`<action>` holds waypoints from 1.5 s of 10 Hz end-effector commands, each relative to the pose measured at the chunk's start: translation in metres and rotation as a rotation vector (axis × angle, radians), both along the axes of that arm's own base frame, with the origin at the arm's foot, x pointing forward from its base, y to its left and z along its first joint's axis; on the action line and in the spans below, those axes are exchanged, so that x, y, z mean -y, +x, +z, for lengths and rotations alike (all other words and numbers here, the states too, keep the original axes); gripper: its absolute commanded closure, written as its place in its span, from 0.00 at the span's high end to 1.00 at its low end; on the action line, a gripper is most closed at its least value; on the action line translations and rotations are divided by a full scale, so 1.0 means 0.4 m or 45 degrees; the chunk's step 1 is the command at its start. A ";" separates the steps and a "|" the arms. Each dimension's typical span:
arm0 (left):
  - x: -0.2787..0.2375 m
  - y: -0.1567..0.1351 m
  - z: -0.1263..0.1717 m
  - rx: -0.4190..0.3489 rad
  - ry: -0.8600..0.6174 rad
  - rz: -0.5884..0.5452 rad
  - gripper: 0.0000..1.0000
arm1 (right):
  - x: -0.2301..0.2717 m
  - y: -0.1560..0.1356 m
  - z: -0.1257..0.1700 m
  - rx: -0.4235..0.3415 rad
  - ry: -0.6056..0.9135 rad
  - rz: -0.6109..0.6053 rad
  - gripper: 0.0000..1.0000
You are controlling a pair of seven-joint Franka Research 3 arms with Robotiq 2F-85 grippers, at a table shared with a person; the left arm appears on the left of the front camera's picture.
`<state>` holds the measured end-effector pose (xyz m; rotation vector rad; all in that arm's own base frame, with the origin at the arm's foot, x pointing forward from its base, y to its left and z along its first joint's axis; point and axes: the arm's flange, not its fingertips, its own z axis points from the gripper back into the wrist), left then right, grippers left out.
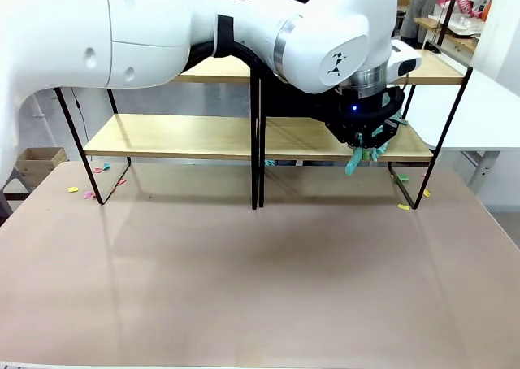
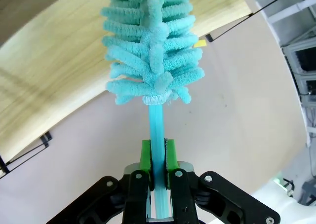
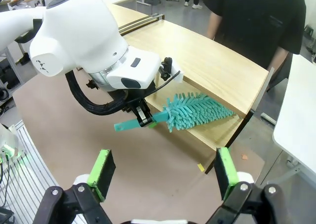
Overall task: Clean the shelves.
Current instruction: Clean another randomly selected level of the Shelf with the Duster.
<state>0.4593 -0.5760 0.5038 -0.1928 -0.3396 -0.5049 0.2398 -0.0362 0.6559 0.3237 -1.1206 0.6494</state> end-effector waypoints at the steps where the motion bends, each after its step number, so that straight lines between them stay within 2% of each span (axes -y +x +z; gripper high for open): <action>1: 0.021 0.010 0.029 0.008 -0.041 -0.031 0.13 | 0.000 0.002 0.000 0.003 0.004 0.010 1.00; 5: 0.002 -0.008 0.060 -0.070 -0.267 -0.199 0.13 | 0.000 0.002 0.000 0.003 0.004 0.010 1.00; 7: -0.019 -0.007 0.073 -0.051 -0.268 -0.186 0.13 | 0.000 0.002 0.000 0.003 0.004 0.010 1.00; 9: -0.063 -0.030 0.088 -0.073 -0.213 -0.198 0.13 | 0.000 0.002 0.000 0.003 0.004 0.010 1.00; 11: -0.196 -0.097 0.121 -0.208 -0.139 -0.348 0.13 | 0.000 0.002 0.000 0.003 0.004 0.010 1.00; 12: -0.307 -0.139 0.135 -0.308 -0.108 -0.434 0.13 | 0.000 0.002 0.000 0.003 0.004 0.010 1.00; 14: -0.492 -0.220 0.157 -0.404 -0.130 -0.457 0.13 | 0.000 0.002 0.000 0.003 0.004 0.010 1.00; 15: -0.593 -0.262 0.167 -0.408 -0.160 -0.422 0.13 | 0.000 0.002 0.000 0.003 0.004 0.010 1.00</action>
